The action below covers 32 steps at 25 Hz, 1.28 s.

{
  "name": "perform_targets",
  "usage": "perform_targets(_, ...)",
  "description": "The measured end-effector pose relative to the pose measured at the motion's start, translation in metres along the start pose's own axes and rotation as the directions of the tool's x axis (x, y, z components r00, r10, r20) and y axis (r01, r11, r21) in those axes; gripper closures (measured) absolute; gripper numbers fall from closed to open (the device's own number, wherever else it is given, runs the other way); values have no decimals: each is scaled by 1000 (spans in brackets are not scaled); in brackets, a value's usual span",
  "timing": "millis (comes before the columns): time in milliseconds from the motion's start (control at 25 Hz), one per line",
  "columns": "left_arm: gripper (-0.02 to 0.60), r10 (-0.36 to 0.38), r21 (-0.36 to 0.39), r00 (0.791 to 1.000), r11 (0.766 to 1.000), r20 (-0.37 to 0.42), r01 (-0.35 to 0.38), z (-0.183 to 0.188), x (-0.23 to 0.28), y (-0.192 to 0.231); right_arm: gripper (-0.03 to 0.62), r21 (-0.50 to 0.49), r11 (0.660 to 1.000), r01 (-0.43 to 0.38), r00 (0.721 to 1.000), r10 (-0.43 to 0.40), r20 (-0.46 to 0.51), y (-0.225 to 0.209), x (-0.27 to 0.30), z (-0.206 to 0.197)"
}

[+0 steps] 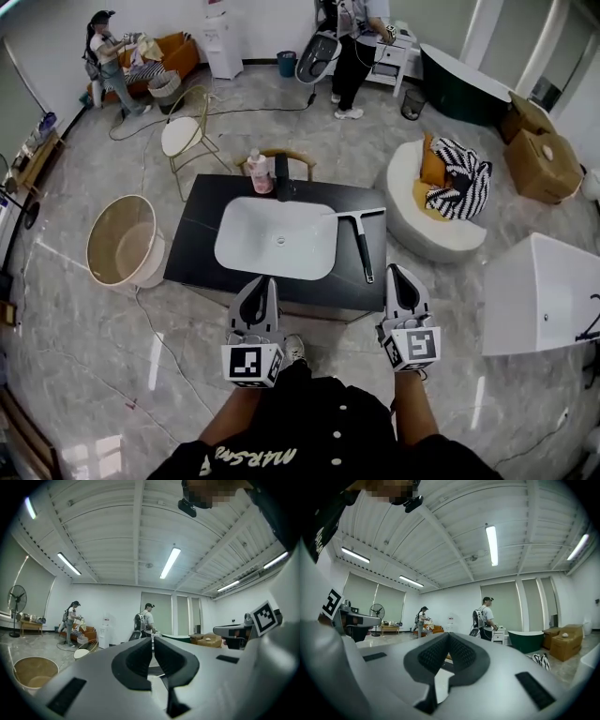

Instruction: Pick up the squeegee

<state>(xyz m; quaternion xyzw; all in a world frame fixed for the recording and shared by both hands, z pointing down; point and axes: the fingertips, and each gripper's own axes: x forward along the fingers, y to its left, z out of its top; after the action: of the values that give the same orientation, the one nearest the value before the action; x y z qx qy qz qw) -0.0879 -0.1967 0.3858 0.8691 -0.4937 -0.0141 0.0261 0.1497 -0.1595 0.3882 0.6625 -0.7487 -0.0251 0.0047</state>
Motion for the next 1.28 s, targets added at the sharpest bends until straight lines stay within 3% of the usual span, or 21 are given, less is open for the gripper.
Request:
perform_targets(400, 557, -73, -12, 997, 997, -25, 73, -6, 72, 35, 597, -15, 997, 77, 996, -77, -38, -16, 65, -9)
perform_targets(880, 557, -13, -37, 997, 999, -74, 10, -21, 109, 32, 597, 7, 999, 53, 993, -52, -104, -56, 108, -34)
perform_targets(1120, 557, -12, -41, 995, 999, -103, 8, -32, 129, 22, 597, -4, 999, 53, 977, -53, -204, -79, 129, -75)
perform_targets(1280, 557, -25, -66, 984, 998, -177, 13, -56, 129, 16, 597, -19, 999, 33, 945, -37, -326, -81, 138, -121)
